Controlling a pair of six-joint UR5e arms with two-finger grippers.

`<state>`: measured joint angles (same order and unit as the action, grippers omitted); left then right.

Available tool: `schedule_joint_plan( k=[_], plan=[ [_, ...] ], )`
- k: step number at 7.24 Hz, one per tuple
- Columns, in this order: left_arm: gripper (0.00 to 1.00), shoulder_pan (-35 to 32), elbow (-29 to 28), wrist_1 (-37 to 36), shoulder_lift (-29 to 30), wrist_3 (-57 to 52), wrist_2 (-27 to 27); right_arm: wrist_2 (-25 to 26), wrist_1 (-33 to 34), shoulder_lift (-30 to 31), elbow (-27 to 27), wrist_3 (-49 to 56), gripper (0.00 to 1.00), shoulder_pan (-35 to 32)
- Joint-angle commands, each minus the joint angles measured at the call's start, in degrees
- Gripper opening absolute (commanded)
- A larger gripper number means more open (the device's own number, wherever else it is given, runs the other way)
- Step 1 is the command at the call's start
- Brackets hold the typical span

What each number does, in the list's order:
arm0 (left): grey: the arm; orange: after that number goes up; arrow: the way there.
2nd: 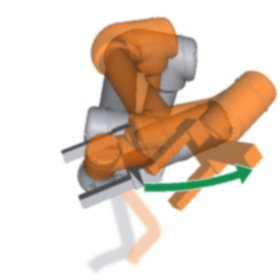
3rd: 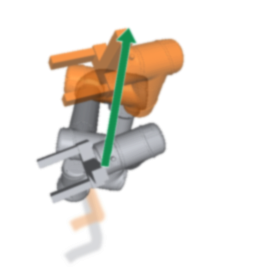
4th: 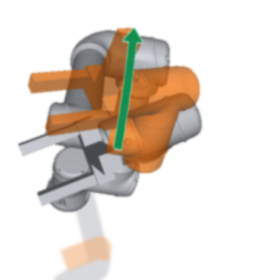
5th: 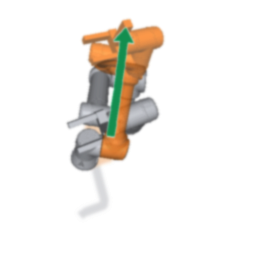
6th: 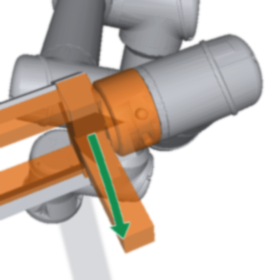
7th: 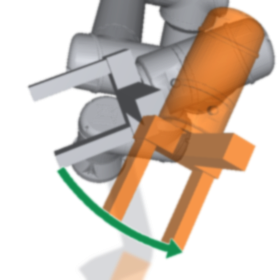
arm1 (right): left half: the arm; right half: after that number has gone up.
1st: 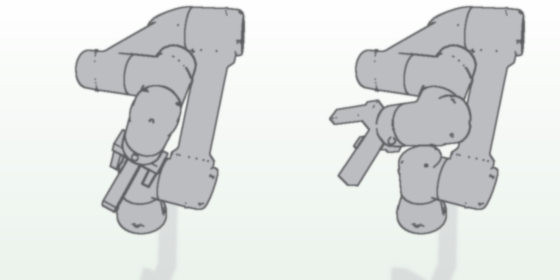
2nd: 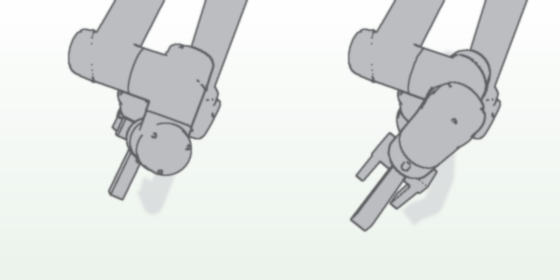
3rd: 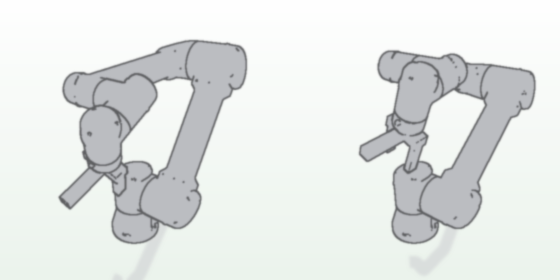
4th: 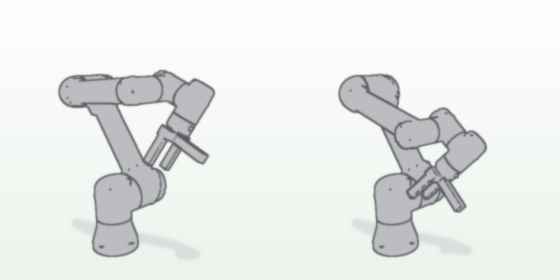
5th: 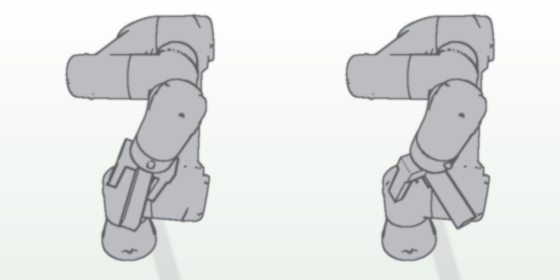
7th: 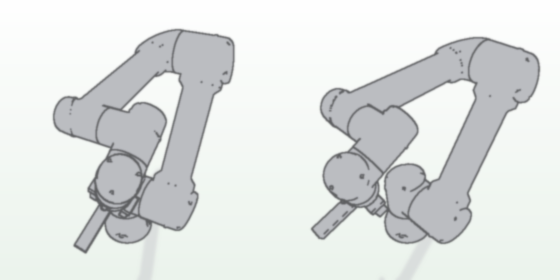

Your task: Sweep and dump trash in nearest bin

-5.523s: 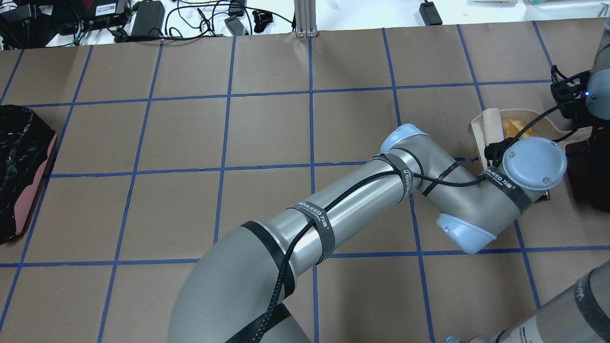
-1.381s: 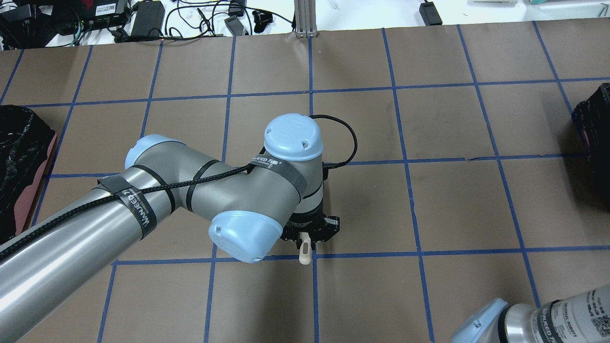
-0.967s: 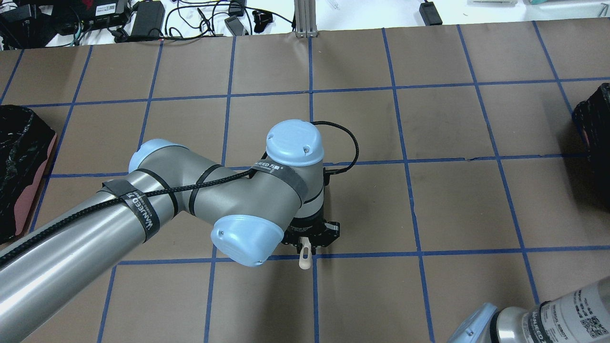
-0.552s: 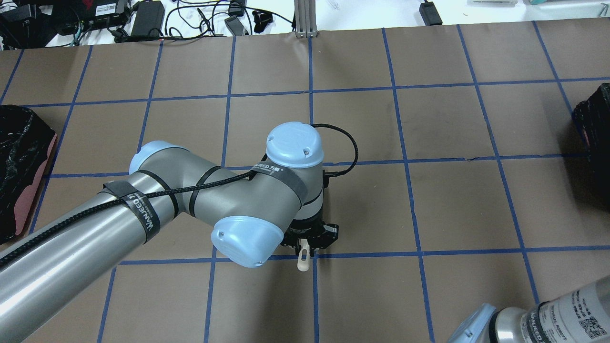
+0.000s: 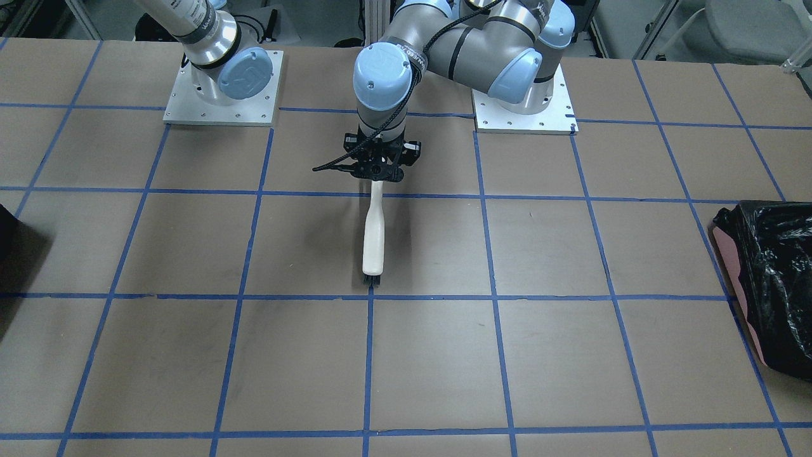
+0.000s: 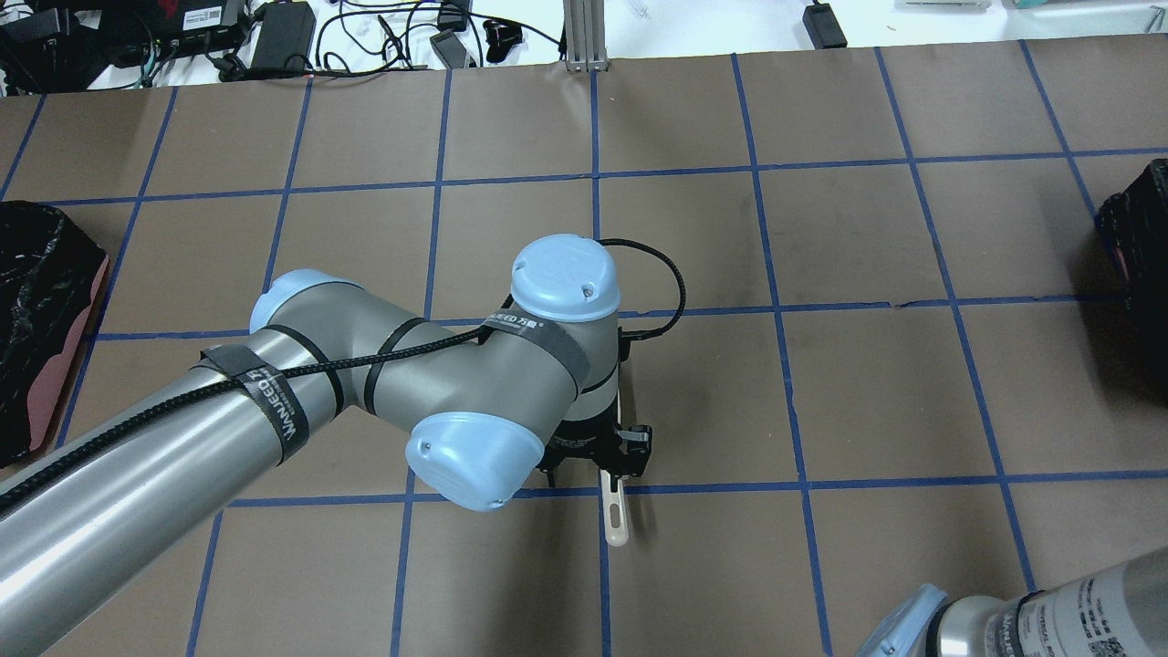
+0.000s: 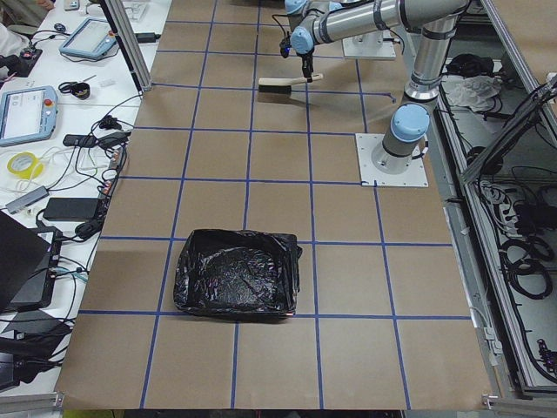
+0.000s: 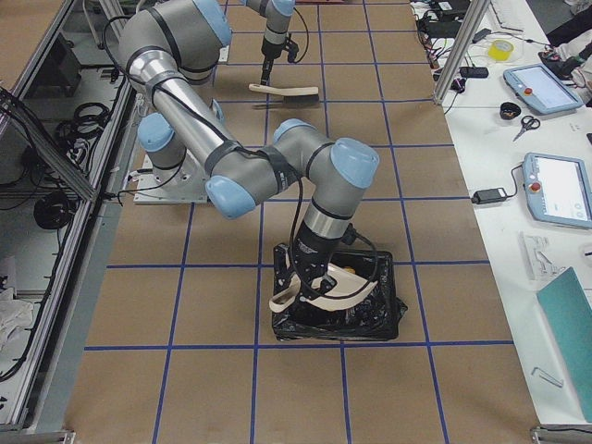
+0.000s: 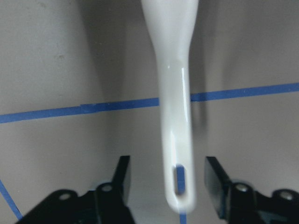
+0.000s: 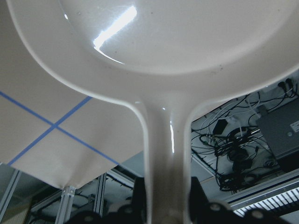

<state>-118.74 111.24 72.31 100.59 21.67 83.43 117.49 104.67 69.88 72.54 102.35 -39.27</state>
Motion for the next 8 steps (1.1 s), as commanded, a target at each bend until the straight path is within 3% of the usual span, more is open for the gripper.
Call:
schedule_joint_plan(
  k=[1, 2, 4, 6, 7, 8],
  plan=[
    [1.0, 0.09, -1.11, -0.76, -0.22, -0.04, -0.63, -6.28, -7.67, 0.61, 0.32, -14.98, 0.0, -5.44],
    [1.0, 0.53, -3.73, 0.36, -1.27, -0.31, -0.03, -7.7, -10.95, 0.6, 1.54, -23.6, 0.0, -11.47],
    [1.0, 2.45, -12.67, 3.87, -1.89, -2.05, 2.33, -12.16, -11.24, 0.34, 3.91, -40.12, 0.0, -22.29],
    [1.0, 10.5, -23.04, 13.94, -2.94, -8.19, 5.87, -23.4, -11.33, -0.71, 5.24, -60.42, 0.0, -29.87],
    [1.0, 16.21, -26.05, 15.56, -3.82, -11.96, 6.57, -24.75, -11.42, -0.97, 5.42, -67.82, 0.0, -33.82],
    [1.0, 20.79, -26.69, 17.23, -5.22, -15.22, 6.66, -29.2, -10.9, -1.24, 6.38, -75.12, 0.0, -37.6]
  ],
)
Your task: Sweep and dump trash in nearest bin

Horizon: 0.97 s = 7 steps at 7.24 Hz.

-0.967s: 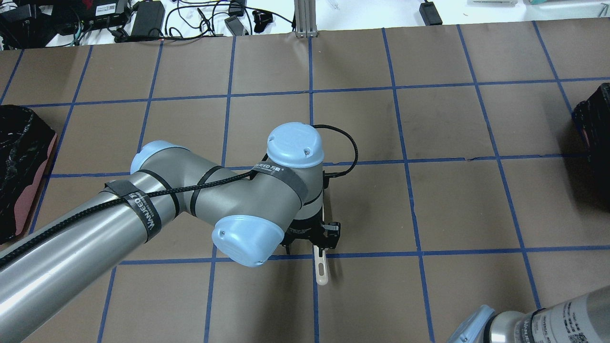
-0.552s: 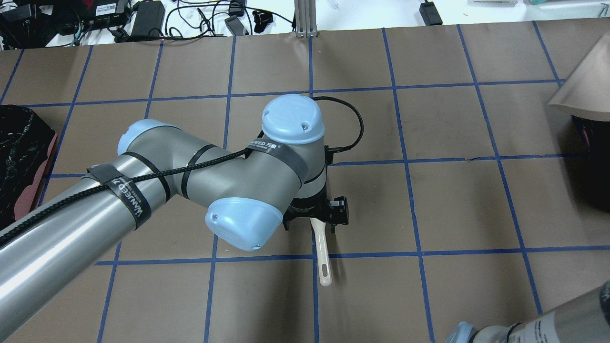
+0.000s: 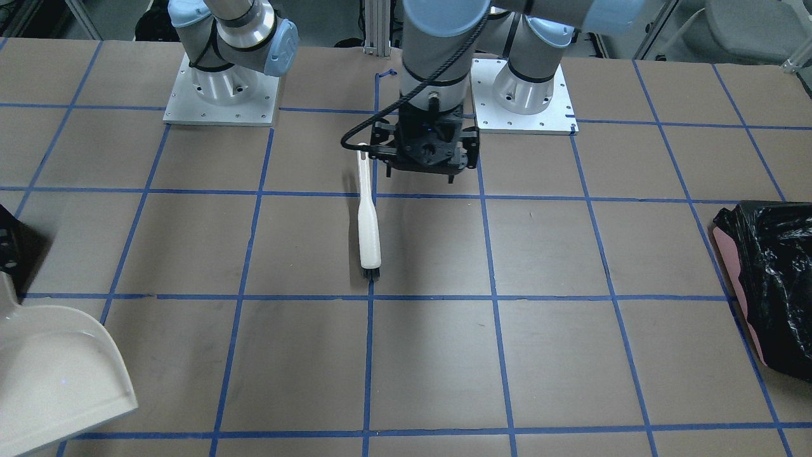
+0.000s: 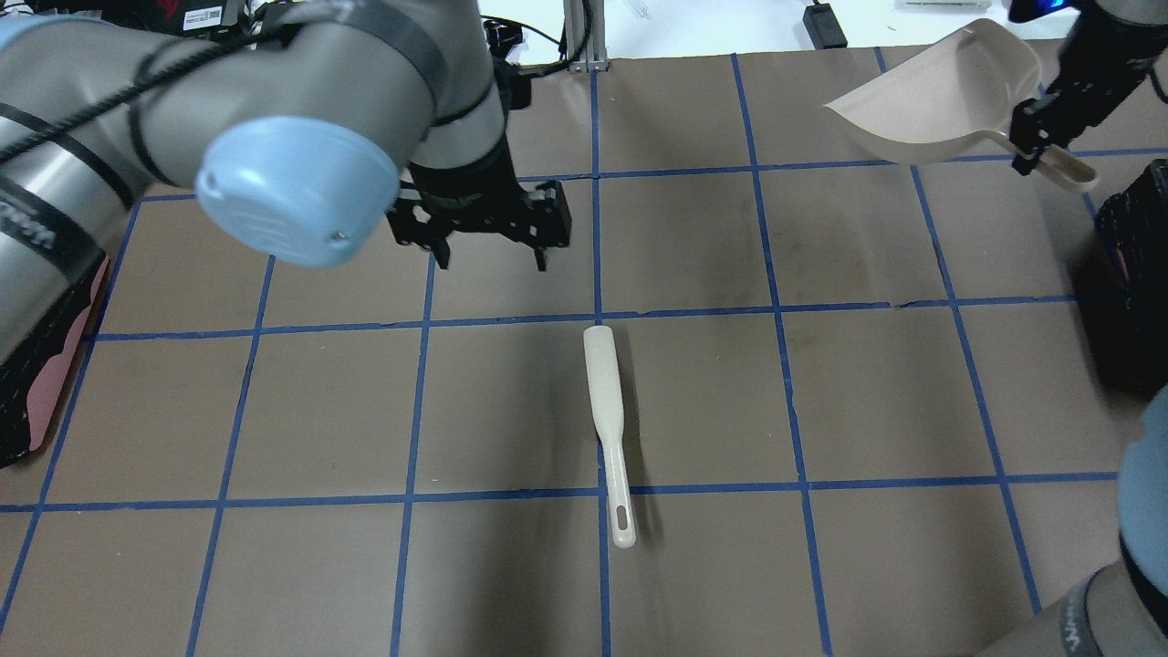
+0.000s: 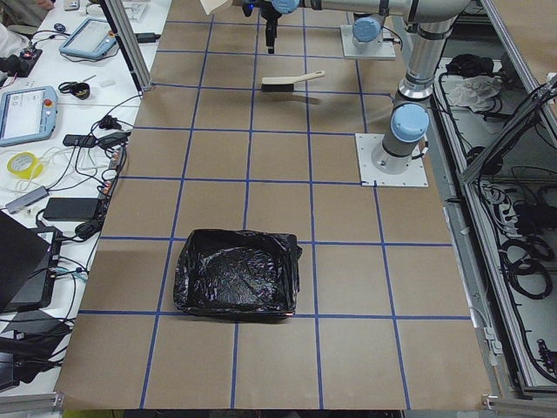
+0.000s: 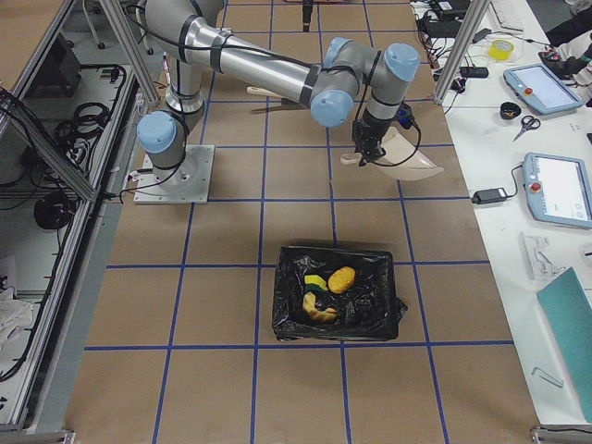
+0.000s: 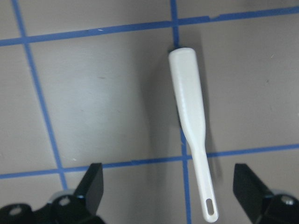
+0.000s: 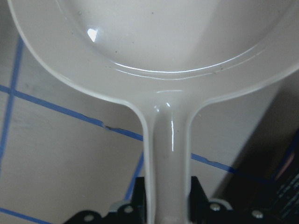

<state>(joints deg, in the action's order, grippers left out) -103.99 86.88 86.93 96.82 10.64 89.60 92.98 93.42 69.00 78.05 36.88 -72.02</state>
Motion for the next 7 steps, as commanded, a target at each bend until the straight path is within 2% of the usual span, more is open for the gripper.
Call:
schedule_joint_plan(
  k=[1, 3, 4, 6, 7],
  plan=[
    [1.0, 10.51, -2.16, 3.85, -2.85, -4.83, 0.83, -6.65, 1.23, -0.71, 3.4, -19.38, 0.0, -10.1],
    [1.0, 18.25, -0.24, 3.78, -3.57, -9.22, 1.45, -6.84, 10.34, -2.54, 6.23, -34.34, 0.0, -20.83],
    [1.0, 19.42, 1.25, 3.43, -4.7, -13.41, 2.5, -6.84, 14.64, -4.38, 6.07, -41.21, 0.0, -25.49],
    [1.0, 18.82, 2.59, 3.42, -6.73, -13.02, 2.24, -8.85, 17.14, -7.73, 5.45, -50.56, 0.0, -34.03],
    [1.0, 18.82, 3.11, 3.25, -7.35, -13.1, 2.07, -9.21, 16.88, -8.0, 5.54, -51.12, 0.0, -34.58]
  ],
)
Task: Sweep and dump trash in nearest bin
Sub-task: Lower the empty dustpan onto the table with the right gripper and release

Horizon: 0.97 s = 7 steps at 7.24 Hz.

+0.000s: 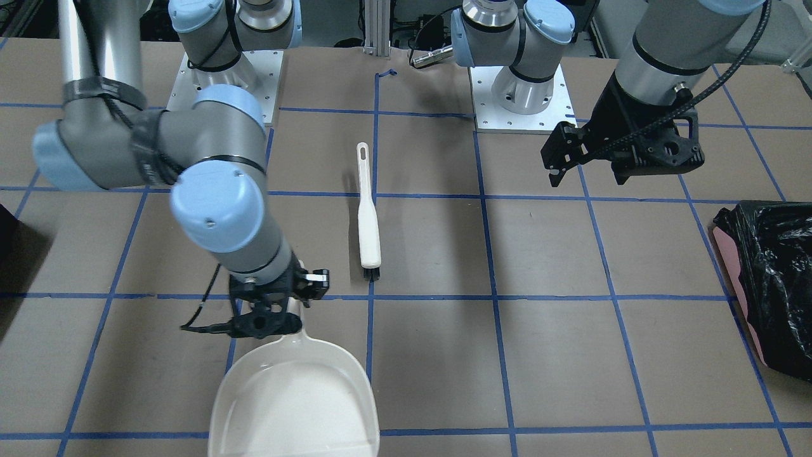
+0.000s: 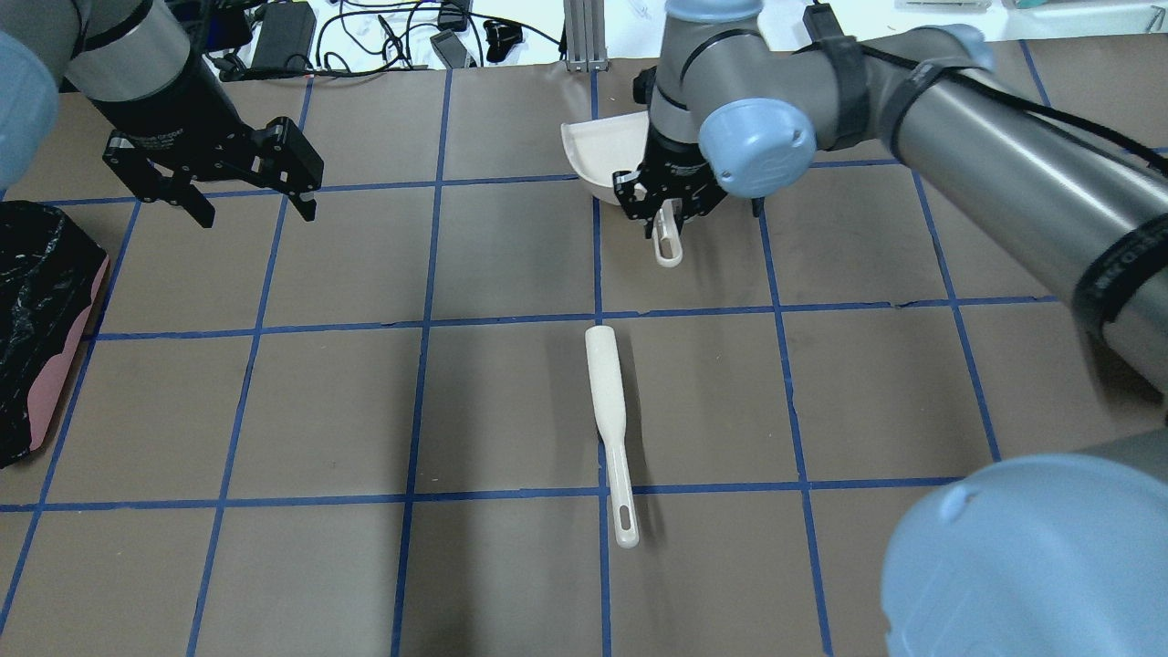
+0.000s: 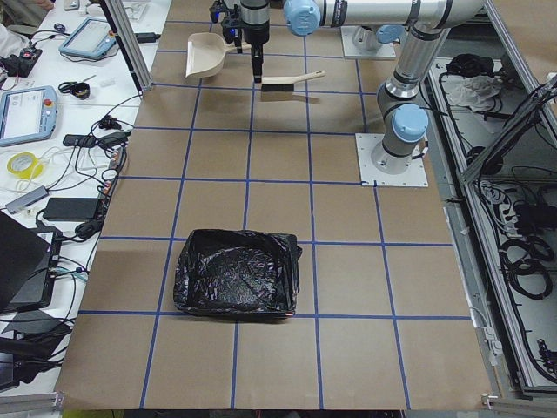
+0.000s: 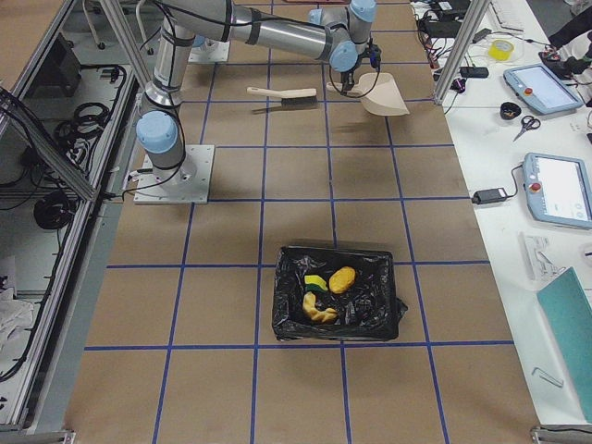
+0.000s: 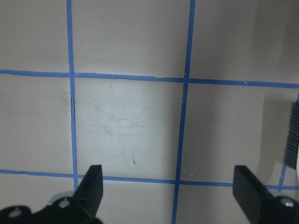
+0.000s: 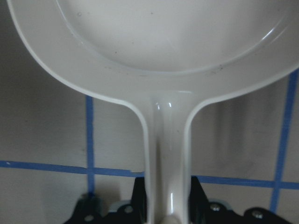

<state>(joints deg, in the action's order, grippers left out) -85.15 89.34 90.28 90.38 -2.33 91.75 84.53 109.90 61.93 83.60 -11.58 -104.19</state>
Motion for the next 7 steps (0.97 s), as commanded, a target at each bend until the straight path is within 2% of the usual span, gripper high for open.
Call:
schedule_joint_plan(
  k=[1, 3, 7],
  plan=[
    [1.0, -0.01, 1.36, -0.1, -1.16, -0.13, -0.6, -3.47, 0.66, -1.02, 0.59, -4.13, 0.0, -2.59],
    [1.0, -0.01, 1.81, -0.19, -1.34, -1.1, -0.34, -3.85, -1.18, -1.9, 1.38, -5.03, 0.0, -2.77],
    [1.0, -1.76, 1.81, -1.07, -1.25, -1.1, -0.08, -5.34, -0.75, -2.08, 2.44, -4.94, 0.0, -2.77]
  ],
)
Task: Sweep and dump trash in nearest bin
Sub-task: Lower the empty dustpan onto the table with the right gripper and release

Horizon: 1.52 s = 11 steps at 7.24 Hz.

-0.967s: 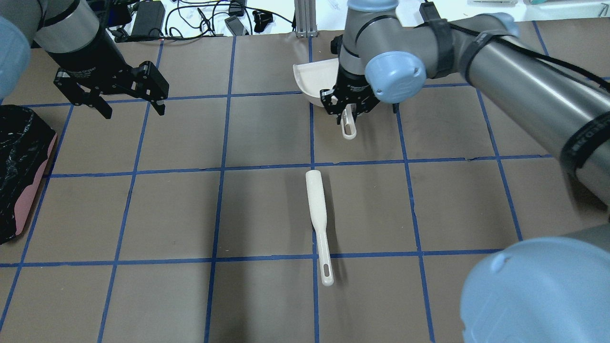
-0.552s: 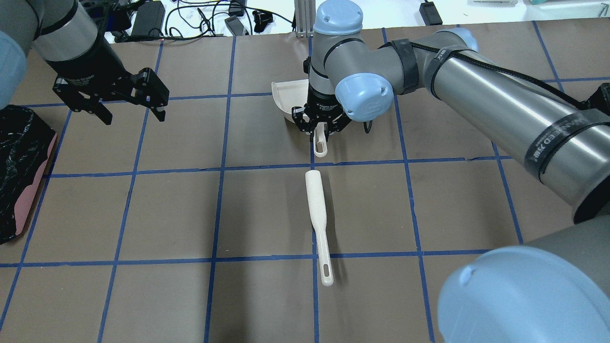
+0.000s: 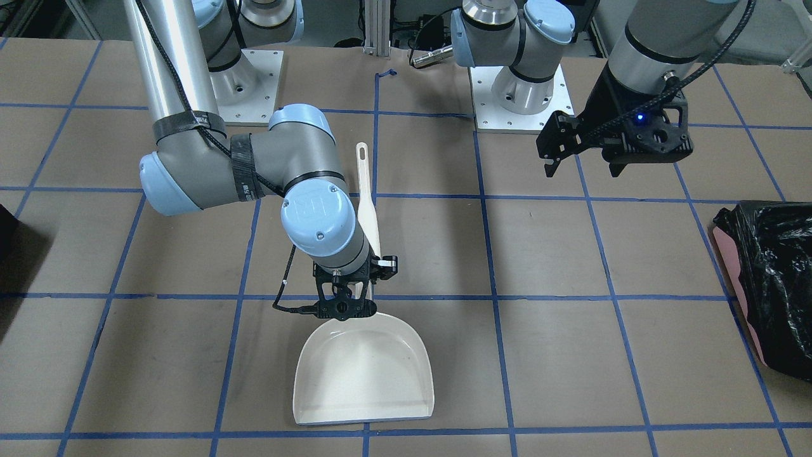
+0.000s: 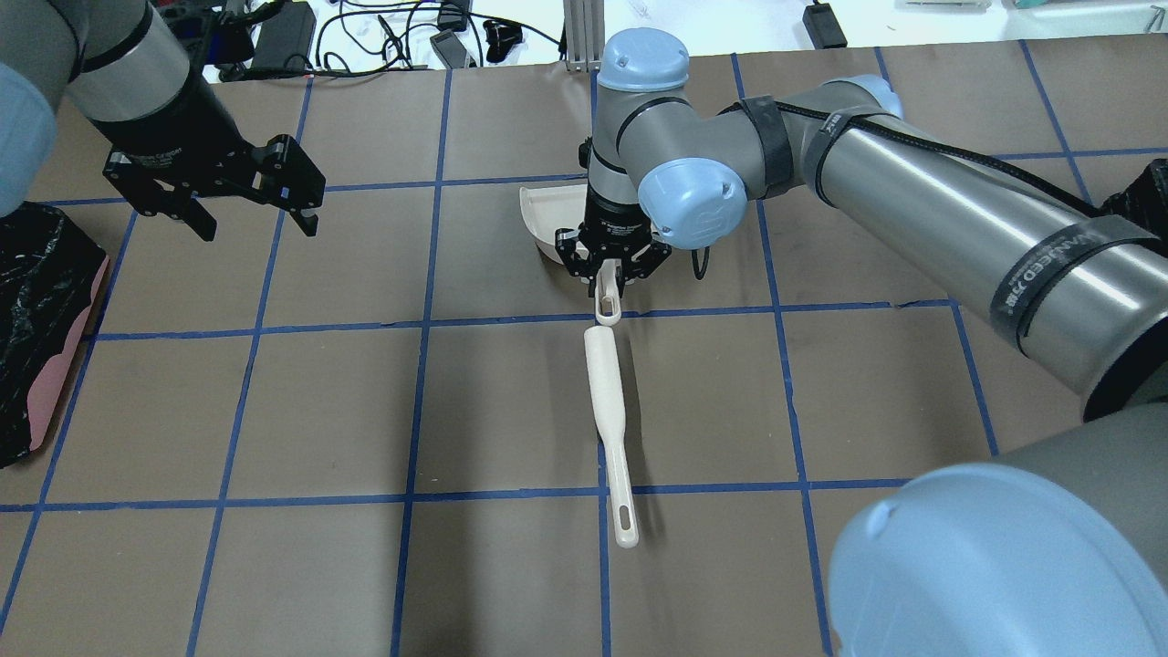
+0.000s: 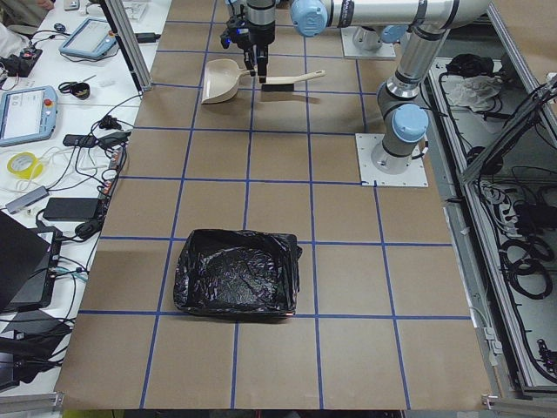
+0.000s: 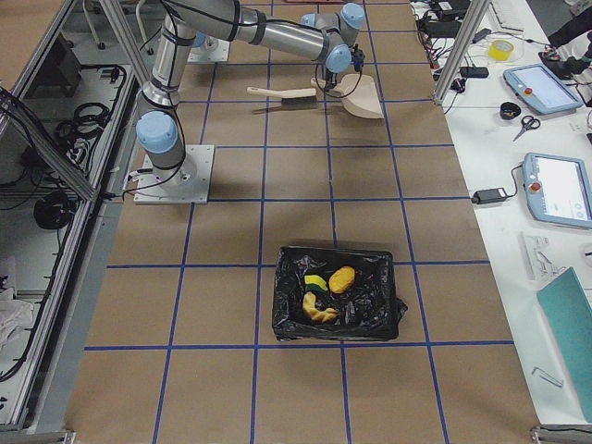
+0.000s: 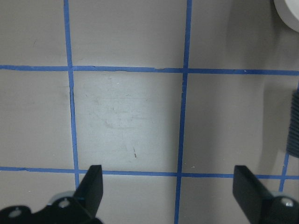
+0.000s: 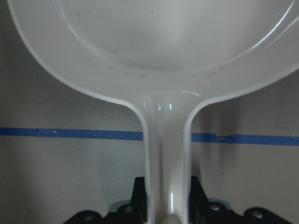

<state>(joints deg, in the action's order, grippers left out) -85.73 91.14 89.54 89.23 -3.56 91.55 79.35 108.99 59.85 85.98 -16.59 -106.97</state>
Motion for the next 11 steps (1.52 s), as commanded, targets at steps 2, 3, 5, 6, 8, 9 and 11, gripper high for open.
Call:
schedule_joint_plan(
  k=[2, 3, 5, 6, 8, 9, 11],
  plan=[
    [1.0, -3.39, 0.0, -1.03, -0.63, 0.14, 0.11, -0.07, 0.43, -0.17, 0.06, 0.59, 0.0, 0.01],
    [1.0, -3.48, 0.09, -0.95, -0.9, 0.13, -0.32, 0.02, 0.69, -0.61, 0.06, 0.59, 0.0, -0.08],
    [1.0, -3.66, 0.09, -0.95, -0.9, 0.13, -0.15, 0.02, 0.78, -0.61, 0.06, -0.28, 0.42, 0.01],
    [1.0, -3.75, 0.09, -0.95, -0.9, 0.13, -0.06, 0.02, 1.13, -0.61, 0.06, -0.29, 0.62, 0.01],
    [1.0, -3.75, 0.96, -1.03, -1.25, 0.13, -0.15, 1.16, 4.53, 0.09, -0.37, 0.41, 1.0, 0.09],
    [1.0, -3.75, 1.14, -0.95, -1.69, 0.13, -0.32, 1.42, 5.96, 0.88, -0.55, 0.5, 1.0, 0.27],
    [1.0, -3.75, 1.14, -0.86, -1.87, 0.13, -0.15, 7.02, 5.45, 5.95, -0.55, 0.94, 1.0, 0.71]
  ],
)
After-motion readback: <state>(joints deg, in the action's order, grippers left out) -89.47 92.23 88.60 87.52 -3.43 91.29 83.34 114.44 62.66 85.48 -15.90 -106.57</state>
